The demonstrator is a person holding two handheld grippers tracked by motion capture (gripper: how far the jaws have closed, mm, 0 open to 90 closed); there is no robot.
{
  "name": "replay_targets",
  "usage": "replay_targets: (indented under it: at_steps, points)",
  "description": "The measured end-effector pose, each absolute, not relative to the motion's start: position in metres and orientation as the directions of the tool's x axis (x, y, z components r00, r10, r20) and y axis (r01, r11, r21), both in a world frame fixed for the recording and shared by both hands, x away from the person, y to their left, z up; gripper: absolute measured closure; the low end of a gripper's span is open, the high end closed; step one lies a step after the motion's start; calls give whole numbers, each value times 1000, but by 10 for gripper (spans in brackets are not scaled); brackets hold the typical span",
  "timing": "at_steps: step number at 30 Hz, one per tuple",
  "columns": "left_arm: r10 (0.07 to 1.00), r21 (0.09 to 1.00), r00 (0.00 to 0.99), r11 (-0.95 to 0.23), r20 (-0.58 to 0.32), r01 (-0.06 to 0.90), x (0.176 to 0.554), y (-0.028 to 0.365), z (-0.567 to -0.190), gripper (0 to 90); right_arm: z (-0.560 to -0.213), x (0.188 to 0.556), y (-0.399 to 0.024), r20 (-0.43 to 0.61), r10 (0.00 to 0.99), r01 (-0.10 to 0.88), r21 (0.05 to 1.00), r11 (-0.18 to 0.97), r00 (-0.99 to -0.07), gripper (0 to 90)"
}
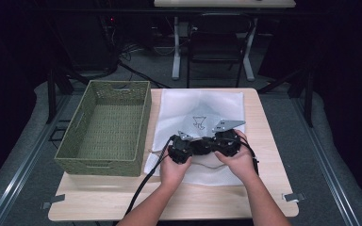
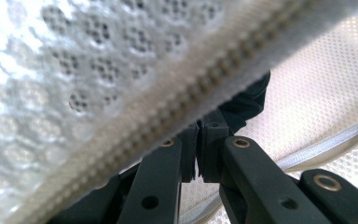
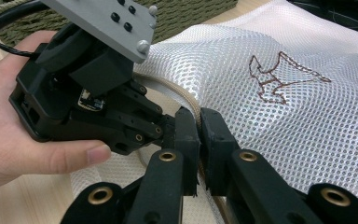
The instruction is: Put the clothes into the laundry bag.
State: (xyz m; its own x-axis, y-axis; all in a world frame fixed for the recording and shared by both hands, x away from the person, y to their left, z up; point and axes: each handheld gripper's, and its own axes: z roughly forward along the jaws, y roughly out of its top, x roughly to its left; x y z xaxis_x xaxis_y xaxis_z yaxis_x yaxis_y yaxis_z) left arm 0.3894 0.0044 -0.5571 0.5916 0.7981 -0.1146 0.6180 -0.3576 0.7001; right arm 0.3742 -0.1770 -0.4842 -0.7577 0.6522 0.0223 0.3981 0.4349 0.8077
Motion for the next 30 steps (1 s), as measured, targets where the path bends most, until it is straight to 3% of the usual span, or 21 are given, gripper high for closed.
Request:
replay_targets:
  at_steps: [30]
  points:
    - [812,691,571,-342,-124,637,402,2,-555,867,-485,374,-176,23,649,398,806,438,-760,863]
